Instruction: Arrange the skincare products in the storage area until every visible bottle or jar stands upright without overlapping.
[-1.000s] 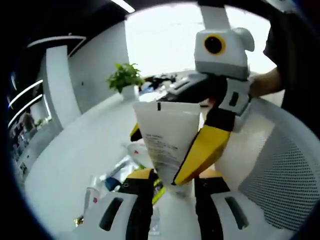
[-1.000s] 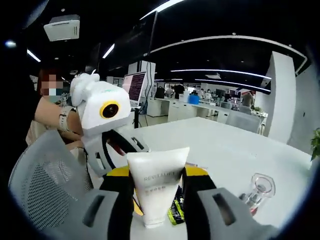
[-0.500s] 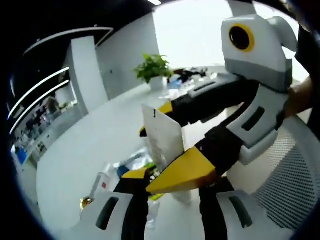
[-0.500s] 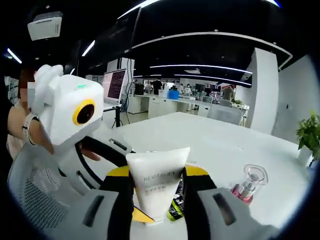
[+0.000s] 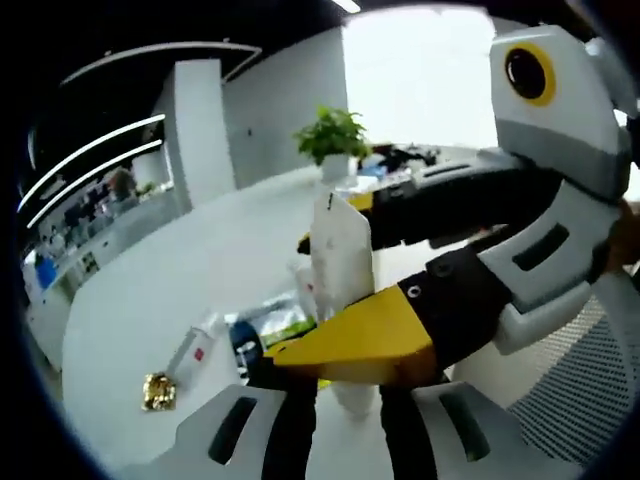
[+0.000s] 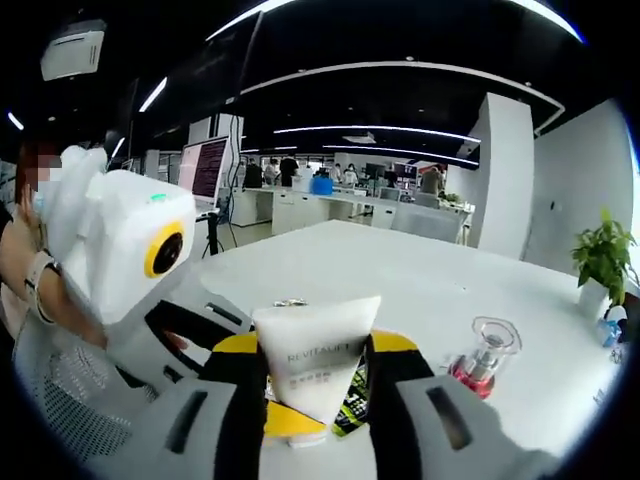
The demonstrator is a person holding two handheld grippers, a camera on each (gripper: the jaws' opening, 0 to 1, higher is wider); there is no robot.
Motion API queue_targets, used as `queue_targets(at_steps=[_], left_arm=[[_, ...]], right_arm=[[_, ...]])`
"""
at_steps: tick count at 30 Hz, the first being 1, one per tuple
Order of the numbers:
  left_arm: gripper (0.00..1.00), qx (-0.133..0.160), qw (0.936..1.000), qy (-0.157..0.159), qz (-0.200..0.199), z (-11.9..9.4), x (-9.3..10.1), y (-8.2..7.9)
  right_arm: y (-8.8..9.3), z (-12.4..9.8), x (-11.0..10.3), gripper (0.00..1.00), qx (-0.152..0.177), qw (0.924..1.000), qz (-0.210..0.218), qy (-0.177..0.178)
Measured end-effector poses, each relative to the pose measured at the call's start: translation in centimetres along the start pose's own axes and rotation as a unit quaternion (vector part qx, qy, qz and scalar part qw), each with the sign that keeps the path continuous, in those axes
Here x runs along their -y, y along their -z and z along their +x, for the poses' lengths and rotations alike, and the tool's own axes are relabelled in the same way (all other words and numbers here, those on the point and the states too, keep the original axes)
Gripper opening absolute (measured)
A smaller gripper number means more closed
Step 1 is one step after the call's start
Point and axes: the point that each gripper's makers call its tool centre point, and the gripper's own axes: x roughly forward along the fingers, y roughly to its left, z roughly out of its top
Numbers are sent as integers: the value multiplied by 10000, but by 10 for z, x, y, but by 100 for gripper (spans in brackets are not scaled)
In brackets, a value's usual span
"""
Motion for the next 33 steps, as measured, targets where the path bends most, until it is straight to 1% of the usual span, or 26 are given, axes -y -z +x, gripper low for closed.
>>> queue_targets(at_steps=[3,9,12,13,14,17,19,20,21,22,23,24,25,26,27,28,29,30,31,32,33], left_arm=[[20,-18,9999,-58,-132,2,-2,2],[23,-123,9999,-63,-35,0,-5,7],[20,-174,9998,9,-83,-2,-5,10],[18,-202,9998,71,-7,-2,-4,11],[16,-235,9992,84,306,-3,-6,12],[15,-238,9995,118,172,-4,-9,13],[15,-182,9996,200,118,-4,-10,13],[15,-170,9995,228,128,-4,-10,14],[14,-131,9990,367,203,-4,-8,13],[14,-130,9989,405,178,-4,-8,13],[14,-126,9986,468,218,-4,-8,13],[14,-110,9981,538,265,-4,-7,13],[13,-84,9976,644,251,-4,-7,13],[13,-74,9971,709,261,-3,-7,13],[13,-59,9962,820,302,-3,-7,12],[13,-73,9959,858,274,-3,-7,12],[13,-93,9952,925,295,-3,-6,12],[13,-97,9946,967,360,-3,-6,12],[13,-82,9939,1020,412,-2,-5,11],[13,-66,9932,1074,436,-1,-4,11],[13,-42,9924,1131,475,-1,-3,10]], right_arm=[[0,1,2,39,-18,10000,25,37],[0,-1,0,39,-73,10000,29,-57],[0,0,1,39,-97,9999,51,-100],[-1,1,1,39,-109,9999,41,-123],[-1,1,1,39,-111,9998,24,-137],[-1,2,1,39,-170,9996,-57,-227],[-6,-1,6,41,-166,9993,-135,-294],[-7,-3,4,43,-224,9979,-280,-532],[-10,-5,9,44,-209,9983,-250,-484],[-12,-7,10,45,-293,9957,-491,-729],[-13,-9,12,45,-362,9942,-594,-825],[-17,-11,16,45,-351,9936,-658,-853],[-19,-13,17,42,-385,9919,-723,-976],[-22,-16,19,39,-422,9884,-837,-1196],[-24,-17,23,39,-496,9882,-802,-1208],[-21,-21,17,39,-705,9777,-997,-1708],[-19,-22,17,41,-880,9738,-909,-1892],[-21,-20,18,46,-926,9712,-851,-2023],[-21,-22,15,47,-997,9621,-1061,-2305],[-21,-20,17,46,-1076,9589,-1170,-2350],[-22,-14,21,43,-1121,9535,-1514,-2351]])
